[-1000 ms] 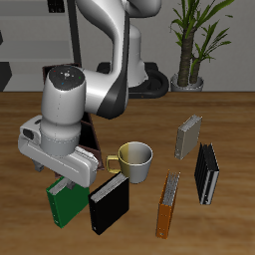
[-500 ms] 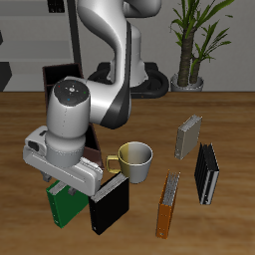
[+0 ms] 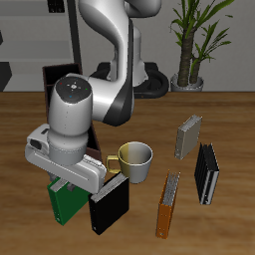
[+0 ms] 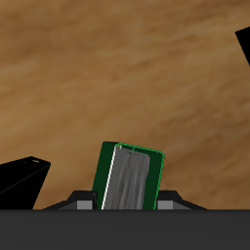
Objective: Place the green book into the right desk caddy's front compartment
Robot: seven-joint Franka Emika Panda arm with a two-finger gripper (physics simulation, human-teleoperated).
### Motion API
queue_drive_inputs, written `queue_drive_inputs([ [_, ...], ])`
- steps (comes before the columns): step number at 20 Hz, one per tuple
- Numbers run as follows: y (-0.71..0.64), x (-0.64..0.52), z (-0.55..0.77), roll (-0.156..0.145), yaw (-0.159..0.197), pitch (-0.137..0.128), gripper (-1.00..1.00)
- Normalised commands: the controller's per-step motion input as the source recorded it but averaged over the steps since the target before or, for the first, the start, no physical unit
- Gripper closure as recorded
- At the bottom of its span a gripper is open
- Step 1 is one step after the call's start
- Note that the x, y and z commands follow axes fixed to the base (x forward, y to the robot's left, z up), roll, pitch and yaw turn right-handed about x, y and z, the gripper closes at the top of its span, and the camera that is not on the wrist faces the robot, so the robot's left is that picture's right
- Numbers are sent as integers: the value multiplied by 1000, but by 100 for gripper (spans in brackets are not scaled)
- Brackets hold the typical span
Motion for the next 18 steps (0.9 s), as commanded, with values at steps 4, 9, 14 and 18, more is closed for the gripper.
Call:
queue_drive_inputs([
  [4,-54,-180,360,-19,30,-41,100],
  [9,-83,-286,549,-20,29,-68,100],
  [14,-34,-465,745,-17,48,-95,100],
  [18,115,-439,600,7,36,-69,100],
])
